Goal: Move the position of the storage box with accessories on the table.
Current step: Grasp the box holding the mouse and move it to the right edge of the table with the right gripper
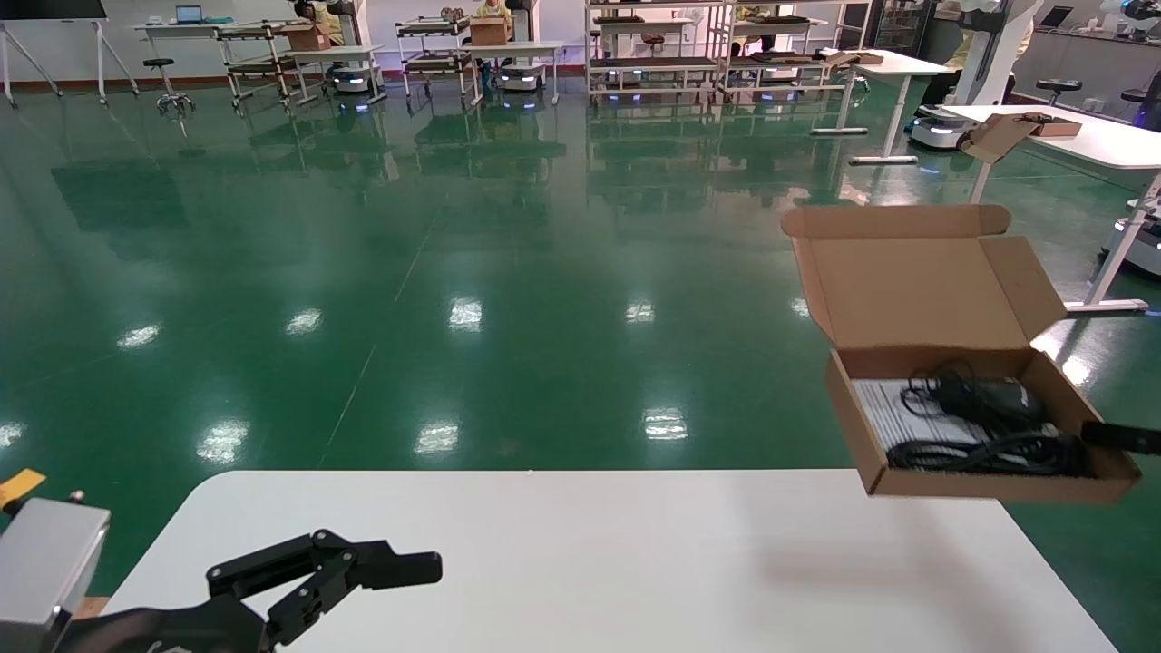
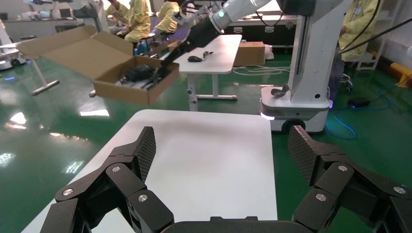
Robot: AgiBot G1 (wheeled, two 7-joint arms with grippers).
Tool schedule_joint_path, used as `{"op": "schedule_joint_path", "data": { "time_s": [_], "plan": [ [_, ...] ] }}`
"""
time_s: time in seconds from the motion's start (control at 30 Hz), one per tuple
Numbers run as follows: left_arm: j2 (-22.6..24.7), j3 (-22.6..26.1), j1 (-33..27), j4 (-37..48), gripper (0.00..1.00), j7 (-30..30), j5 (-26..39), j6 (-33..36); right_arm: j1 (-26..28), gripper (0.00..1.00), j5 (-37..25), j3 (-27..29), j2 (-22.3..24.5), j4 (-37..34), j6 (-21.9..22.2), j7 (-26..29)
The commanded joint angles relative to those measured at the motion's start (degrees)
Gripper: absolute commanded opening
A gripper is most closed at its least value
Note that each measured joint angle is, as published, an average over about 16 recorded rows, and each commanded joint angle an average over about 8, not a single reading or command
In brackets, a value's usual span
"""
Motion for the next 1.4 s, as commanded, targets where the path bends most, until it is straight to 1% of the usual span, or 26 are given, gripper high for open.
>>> {"op": "schedule_joint_path", "data": {
  "time_s": [0.03, 0.27, 0.37, 0.57, 0.7, 0.97, 1.4],
  "plan": [
    [0.0, 0.0, 0.0, 0.0, 1.0, 0.0, 0.0, 0.0, -1.2, 0.0, 0.6, 0.4, 0.6, -0.2, 0.5, -0.8],
    [0.0, 0.0, 0.0, 0.0, 1.0, 0.0, 0.0, 0.0, -6.1, 0.0, 2.8, 1.9, 0.6, -0.7, 3.3, -2.9],
    [0.0, 0.0, 0.0, 0.0, 1.0, 0.0, 0.0, 0.0, -8.2, 0.0, 3.5, 2.5, 0.3, -1.1, 6.3, -3.7],
    [0.0, 0.0, 0.0, 0.0, 1.0, 0.0, 0.0, 0.0, -12.2, 0.0, 5.0, 3.5, -0.9, -1.7, 14.1, -4.6],
    [0.0, 0.0, 0.0, 0.0, 1.0, 0.0, 0.0, 0.0, -14.4, 0.0, 6.0, 4.2, -1.5, -1.3, 16.7, -4.9],
    [0.0, 0.0, 0.0, 0.0, 1.0, 0.0, 0.0, 0.0, -17.0, 0.0, 7.3, 5.0, -2.4, -0.2, 17.4, -5.4],
    [0.0, 0.0, 0.0, 0.0, 1.0, 0.0, 0.0, 0.0, -18.3, 0.0, 8.7, 6.0, -2.5, 0.9, 15.8, -6.9]
  ]
}}
